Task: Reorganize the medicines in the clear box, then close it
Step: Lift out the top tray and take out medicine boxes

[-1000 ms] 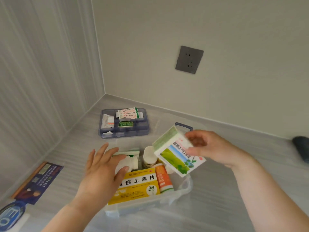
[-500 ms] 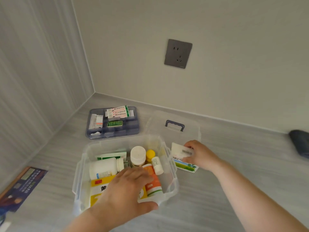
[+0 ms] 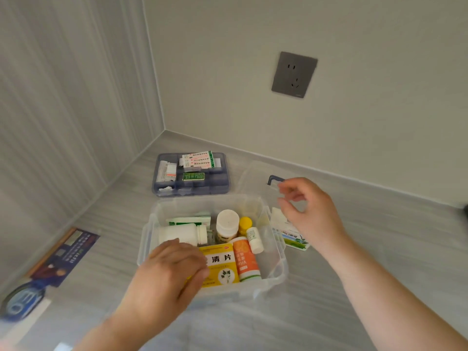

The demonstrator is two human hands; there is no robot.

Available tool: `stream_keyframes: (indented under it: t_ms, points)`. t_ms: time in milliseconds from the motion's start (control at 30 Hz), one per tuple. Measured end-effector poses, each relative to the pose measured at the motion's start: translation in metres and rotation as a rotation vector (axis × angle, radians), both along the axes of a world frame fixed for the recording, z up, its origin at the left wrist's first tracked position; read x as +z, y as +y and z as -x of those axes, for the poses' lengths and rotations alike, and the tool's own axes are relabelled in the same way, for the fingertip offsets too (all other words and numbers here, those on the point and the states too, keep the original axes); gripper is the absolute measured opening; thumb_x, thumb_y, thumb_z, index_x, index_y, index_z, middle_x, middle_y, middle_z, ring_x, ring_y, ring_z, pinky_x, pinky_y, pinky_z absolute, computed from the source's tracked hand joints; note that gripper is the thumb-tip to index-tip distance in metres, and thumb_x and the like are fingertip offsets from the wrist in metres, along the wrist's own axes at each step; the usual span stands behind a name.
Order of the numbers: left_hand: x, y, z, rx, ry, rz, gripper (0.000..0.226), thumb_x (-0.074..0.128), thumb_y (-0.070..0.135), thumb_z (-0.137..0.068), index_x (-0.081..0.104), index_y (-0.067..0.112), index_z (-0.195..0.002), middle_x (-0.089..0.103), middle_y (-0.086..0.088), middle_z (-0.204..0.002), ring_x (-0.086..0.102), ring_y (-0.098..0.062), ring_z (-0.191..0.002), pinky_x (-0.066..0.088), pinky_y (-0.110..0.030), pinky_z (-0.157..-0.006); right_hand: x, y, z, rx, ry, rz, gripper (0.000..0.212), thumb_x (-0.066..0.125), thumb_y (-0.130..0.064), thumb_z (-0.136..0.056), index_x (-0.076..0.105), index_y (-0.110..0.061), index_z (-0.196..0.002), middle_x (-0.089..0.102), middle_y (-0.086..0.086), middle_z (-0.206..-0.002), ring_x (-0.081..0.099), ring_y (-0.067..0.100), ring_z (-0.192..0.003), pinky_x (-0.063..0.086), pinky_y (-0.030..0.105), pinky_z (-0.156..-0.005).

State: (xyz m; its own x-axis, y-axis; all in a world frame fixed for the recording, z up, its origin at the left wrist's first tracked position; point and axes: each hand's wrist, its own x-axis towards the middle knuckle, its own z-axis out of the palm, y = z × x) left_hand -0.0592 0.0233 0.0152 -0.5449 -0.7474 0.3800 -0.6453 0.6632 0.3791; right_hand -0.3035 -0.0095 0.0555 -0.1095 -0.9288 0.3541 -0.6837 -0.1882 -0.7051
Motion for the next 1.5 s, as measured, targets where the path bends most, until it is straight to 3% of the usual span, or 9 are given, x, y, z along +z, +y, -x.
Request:
stream_keyframes:
  t_ms: [67,167,400,533,633,867,1167,1367,1500]
  points:
    - [-0.005,0.004,-0.019,0.109,0.073,-0.012,0.065,0.019,0.046,-0.092,0.069,0.012,-0.067,0.072,0.002,-0.068,0.053,-0.005,-0.077,0.036,-0.016,-0.087,0.009,0.004,-0.028,0.271,0.054,-0.224,0.018,0.061,-0.012,-0.077,0.061,-0.026,-0.089,0.059,-0.018,-0.080,0.055,-0.007,-0.074,0.041,0.005,-0.070]
    - [-0.014,0.009,-0.033,0.150,0.113,0.061,0.065,0.020,0.044,-0.092,0.068,0.011,-0.063,0.071,0.003,-0.066,0.052,-0.001,-0.082,0.021,-0.009,-0.101,-0.004,0.000,-0.065,0.527,0.319,-0.655,0.023,0.058,-0.023,-0.081,0.060,-0.024,-0.104,0.064,-0.006,-0.105,0.054,0.005,-0.086,0.041,0.019,-0.074]
    - [-0.034,0.014,-0.031,0.179,0.155,0.174,0.061,0.022,0.038,-0.094,0.067,0.010,-0.063,0.069,-0.001,-0.065,0.048,-0.007,-0.090,0.019,-0.018,-0.104,-0.041,-0.015,-0.105,0.511,0.687,-0.872,0.043,0.055,-0.033,-0.081,0.043,-0.012,-0.117,0.058,0.011,-0.117,0.057,0.027,-0.101,0.047,0.034,-0.080]
    - [-0.038,0.014,-0.028,0.219,0.184,0.212,0.061,0.023,0.037,-0.094,0.065,0.009,-0.060,0.068,-0.001,-0.062,0.049,-0.007,-0.088,0.021,-0.019,-0.104,-0.040,-0.012,-0.107,0.510,0.734,-0.821,0.034,0.054,-0.031,-0.081,0.048,-0.011,-0.107,0.061,0.012,-0.109,0.057,0.026,-0.091,0.041,0.029,-0.064]
    - [-0.042,0.015,-0.025,0.259,0.211,0.242,0.061,0.025,0.035,-0.093,0.063,0.008,-0.056,0.066,-0.003,-0.058,0.049,-0.008,-0.086,0.025,-0.022,-0.100,-0.033,-0.012,-0.100,0.488,0.647,-0.739,0.029,0.056,-0.025,-0.080,0.048,-0.015,-0.105,0.061,0.008,-0.107,0.050,0.019,-0.080,0.037,0.027,-0.055]
    - [-0.043,0.014,-0.029,0.236,0.168,0.266,0.061,0.024,0.037,-0.093,0.060,0.010,-0.052,0.065,-0.004,-0.060,0.048,-0.010,-0.082,0.025,-0.023,-0.098,-0.016,-0.008,-0.079,0.468,0.226,-0.701,0.023,0.067,-0.021,-0.074,0.056,-0.028,-0.092,0.050,-0.016,-0.082,0.052,0.009,-0.083,0.041,0.017,-0.067]
    - [-0.030,0.024,-0.024,0.134,0.029,0.250,0.057,0.025,0.047,-0.091,0.068,0.019,-0.065,0.069,0.005,-0.066,0.050,-0.005,-0.083,0.023,-0.025,-0.102,0.020,0.027,0.015,0.100,-0.477,-0.342,0.026,0.057,0.004,-0.077,0.059,-0.022,-0.077,0.070,-0.011,-0.060,0.062,-0.005,-0.054,0.048,0.007,-0.051]
    - [-0.013,0.031,0.020,-0.024,-0.002,0.160,0.014,0.039,0.032,-0.083,0.051,0.026,-0.088,0.071,0.006,-0.075,0.063,-0.009,-0.069,0.045,-0.018,-0.062,-0.005,0.089,0.090,-0.276,-0.522,-0.270,0.023,0.055,0.002,-0.079,0.060,-0.019,-0.083,0.070,-0.016,-0.059,0.060,-0.006,-0.051,0.046,0.006,-0.048]
    - [-0.013,0.029,0.034,0.046,-0.100,0.157,0.042,0.023,0.038,-0.091,0.062,0.029,-0.081,0.068,0.008,-0.053,0.058,-0.013,-0.037,0.036,-0.012,-0.033,-0.043,0.121,0.105,-0.322,-0.592,-0.516,0.020,0.053,0.004,-0.081,0.060,-0.014,-0.082,0.062,0.005,-0.073,0.061,0.002,-0.048,0.046,0.008,-0.044]
